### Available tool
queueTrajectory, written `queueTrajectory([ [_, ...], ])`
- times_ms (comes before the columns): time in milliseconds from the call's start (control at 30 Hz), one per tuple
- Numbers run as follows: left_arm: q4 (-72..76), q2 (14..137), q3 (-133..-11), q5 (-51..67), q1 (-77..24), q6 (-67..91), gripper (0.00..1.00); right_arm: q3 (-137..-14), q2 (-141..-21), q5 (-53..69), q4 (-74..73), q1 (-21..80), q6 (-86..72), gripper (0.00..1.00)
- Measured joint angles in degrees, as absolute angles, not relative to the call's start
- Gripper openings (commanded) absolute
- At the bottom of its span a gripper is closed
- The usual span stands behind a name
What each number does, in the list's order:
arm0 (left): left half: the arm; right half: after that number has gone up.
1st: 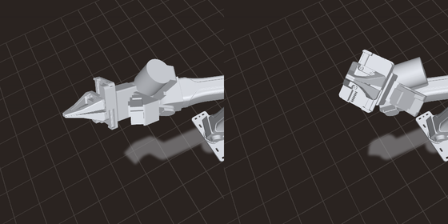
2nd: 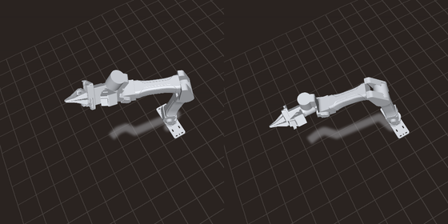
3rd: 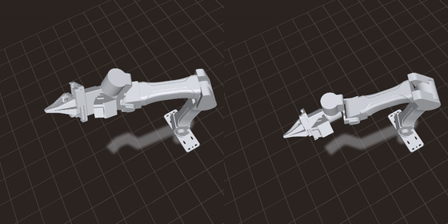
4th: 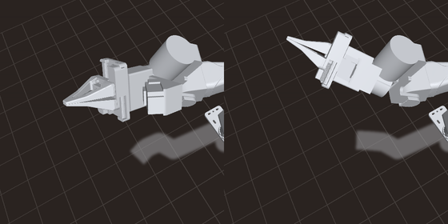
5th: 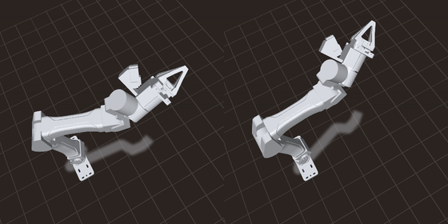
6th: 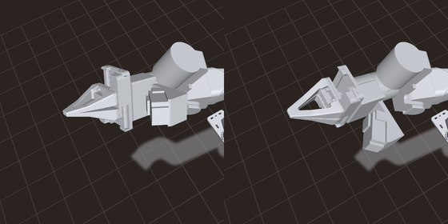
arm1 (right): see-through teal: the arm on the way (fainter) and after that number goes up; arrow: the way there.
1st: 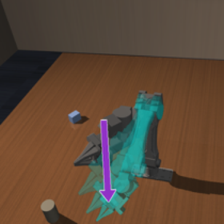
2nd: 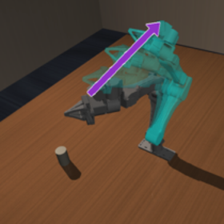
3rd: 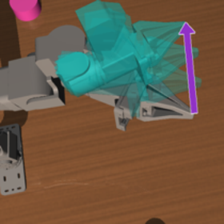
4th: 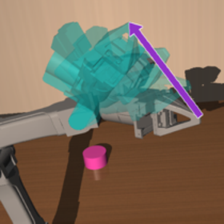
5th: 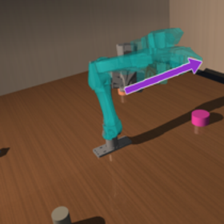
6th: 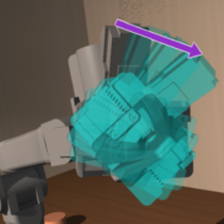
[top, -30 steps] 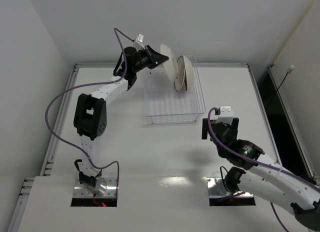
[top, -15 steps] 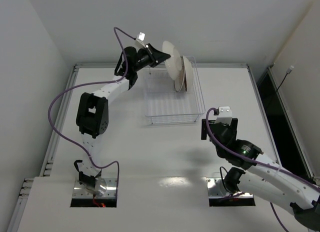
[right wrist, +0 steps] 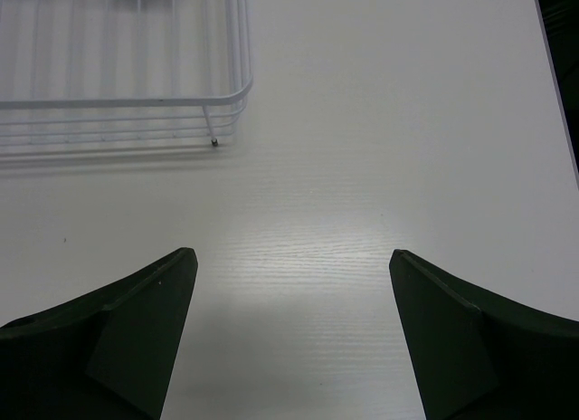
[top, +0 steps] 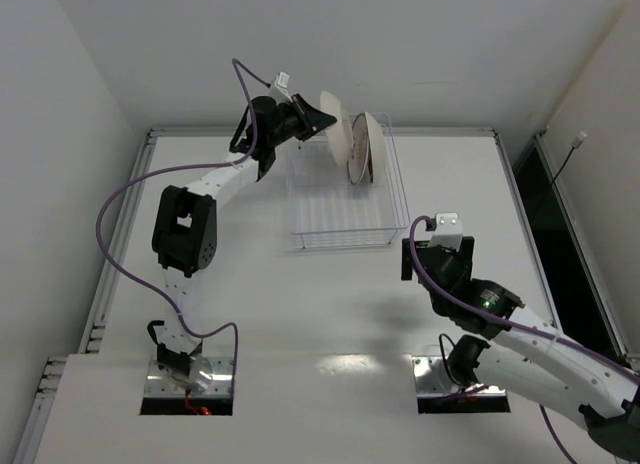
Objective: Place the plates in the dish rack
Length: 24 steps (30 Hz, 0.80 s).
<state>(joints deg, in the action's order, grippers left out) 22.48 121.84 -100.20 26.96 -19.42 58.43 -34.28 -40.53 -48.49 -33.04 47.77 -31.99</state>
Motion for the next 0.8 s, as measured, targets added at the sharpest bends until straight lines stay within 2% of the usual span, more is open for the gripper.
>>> queueTrajectory([
  [800,18.0,121.8,-102.2,18.2,-23.2,53.0,0.00,-34.3,-40.6,-48.6,-33.0,47.8,-32.0,0.86],
])
